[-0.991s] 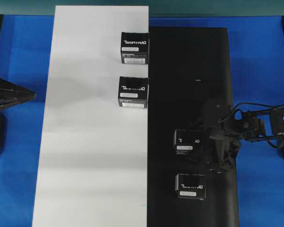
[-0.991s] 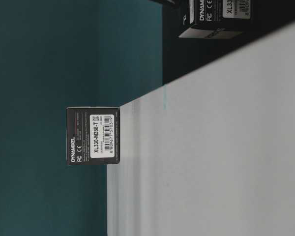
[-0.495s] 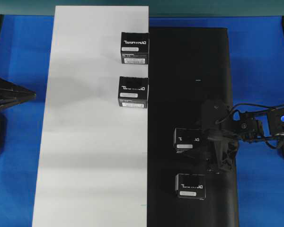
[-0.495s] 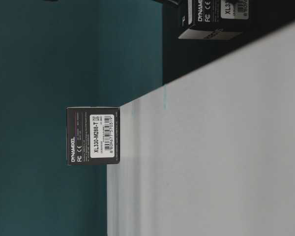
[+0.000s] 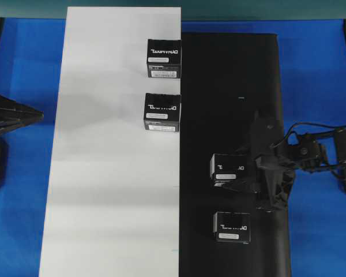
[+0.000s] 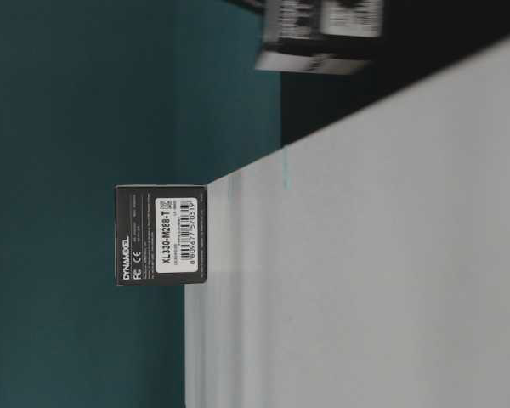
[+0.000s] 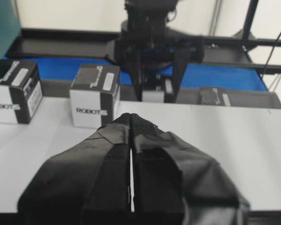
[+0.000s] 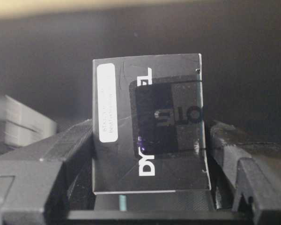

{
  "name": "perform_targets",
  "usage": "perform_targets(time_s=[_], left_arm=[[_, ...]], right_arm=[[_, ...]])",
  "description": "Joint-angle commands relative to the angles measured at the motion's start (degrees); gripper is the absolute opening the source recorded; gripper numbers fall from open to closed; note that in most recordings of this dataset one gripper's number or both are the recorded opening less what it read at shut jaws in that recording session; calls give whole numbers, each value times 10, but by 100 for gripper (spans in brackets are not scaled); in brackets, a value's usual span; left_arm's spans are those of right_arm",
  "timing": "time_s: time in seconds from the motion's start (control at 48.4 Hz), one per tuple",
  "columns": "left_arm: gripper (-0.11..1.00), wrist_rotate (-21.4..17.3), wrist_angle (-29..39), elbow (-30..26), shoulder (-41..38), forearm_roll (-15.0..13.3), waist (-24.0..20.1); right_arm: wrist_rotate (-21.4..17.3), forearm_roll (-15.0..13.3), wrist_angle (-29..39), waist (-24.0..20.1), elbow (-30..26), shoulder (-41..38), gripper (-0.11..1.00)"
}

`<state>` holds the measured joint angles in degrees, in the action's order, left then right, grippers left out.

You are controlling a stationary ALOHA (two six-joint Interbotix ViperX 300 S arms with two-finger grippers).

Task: Place the box from the black base onto the white base.
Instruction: 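Lift the box and carry it left onto the white base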

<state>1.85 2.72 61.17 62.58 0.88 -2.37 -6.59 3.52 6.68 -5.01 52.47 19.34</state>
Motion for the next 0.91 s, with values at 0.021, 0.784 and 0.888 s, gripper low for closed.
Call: perform_targets(time_s=[0.021, 0.784, 0.888], left_arm=[[-3, 0, -3, -17, -4, 1, 2], [-3, 1, -3, -17, -4, 2, 4], [-3, 1, -3, -16, -4, 1, 4]], right_arm=[[0, -1, 52, -1, -36, 24, 57], [4, -13, 150, -14, -221, -42, 52], [4, -14, 152, -14, -243, -62, 52]])
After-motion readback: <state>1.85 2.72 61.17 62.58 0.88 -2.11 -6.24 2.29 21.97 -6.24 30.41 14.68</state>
